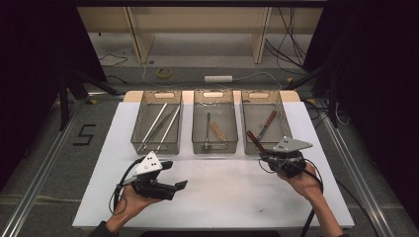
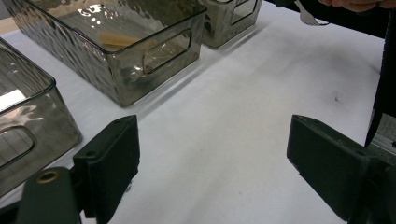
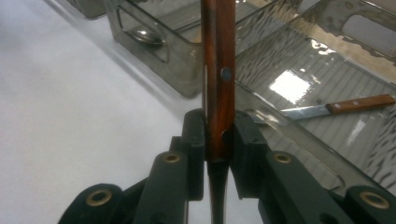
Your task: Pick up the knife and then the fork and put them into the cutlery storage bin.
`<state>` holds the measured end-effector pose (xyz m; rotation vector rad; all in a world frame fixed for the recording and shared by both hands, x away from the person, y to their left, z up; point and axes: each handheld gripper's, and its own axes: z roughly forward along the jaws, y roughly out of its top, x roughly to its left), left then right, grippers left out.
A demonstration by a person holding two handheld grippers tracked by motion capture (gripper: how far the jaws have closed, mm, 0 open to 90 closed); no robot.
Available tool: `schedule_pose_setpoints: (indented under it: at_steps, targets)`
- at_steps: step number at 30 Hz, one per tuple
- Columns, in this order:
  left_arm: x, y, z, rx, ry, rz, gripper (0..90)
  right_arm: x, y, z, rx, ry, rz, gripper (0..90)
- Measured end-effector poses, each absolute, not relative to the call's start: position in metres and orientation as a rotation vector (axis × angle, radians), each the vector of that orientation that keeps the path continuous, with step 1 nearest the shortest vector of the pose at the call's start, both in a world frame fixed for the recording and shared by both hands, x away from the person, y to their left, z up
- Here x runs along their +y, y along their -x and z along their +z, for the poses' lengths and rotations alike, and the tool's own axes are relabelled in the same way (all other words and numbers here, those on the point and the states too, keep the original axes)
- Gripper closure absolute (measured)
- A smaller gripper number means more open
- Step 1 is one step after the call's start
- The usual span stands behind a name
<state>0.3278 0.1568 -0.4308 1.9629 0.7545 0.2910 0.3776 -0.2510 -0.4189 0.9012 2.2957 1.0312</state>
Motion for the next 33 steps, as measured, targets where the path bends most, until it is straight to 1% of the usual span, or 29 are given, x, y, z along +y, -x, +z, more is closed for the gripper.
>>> schedule_pose_setpoints:
  at_steps: [12, 24, 33]
  targets:
    - [0.157, -0.328, -0.431, 0.751, -1.955, 0.298, 16.4, -0.258, -0.400, -0.407, 2.256, -0.996, 1.042, 77.8]
    - [0.157, -0.328, -0.431, 0.749, -1.953, 0.297, 16.2, -0.255, -0.429, -0.386, 2.231, -1.026, 1.035, 77.8]
    - [0.157, -0.327, -0.431, 0.747, -1.954, 0.298, 16.2, -0.251, -0.447, -0.377, 2.221, -1.053, 1.032, 77.8]
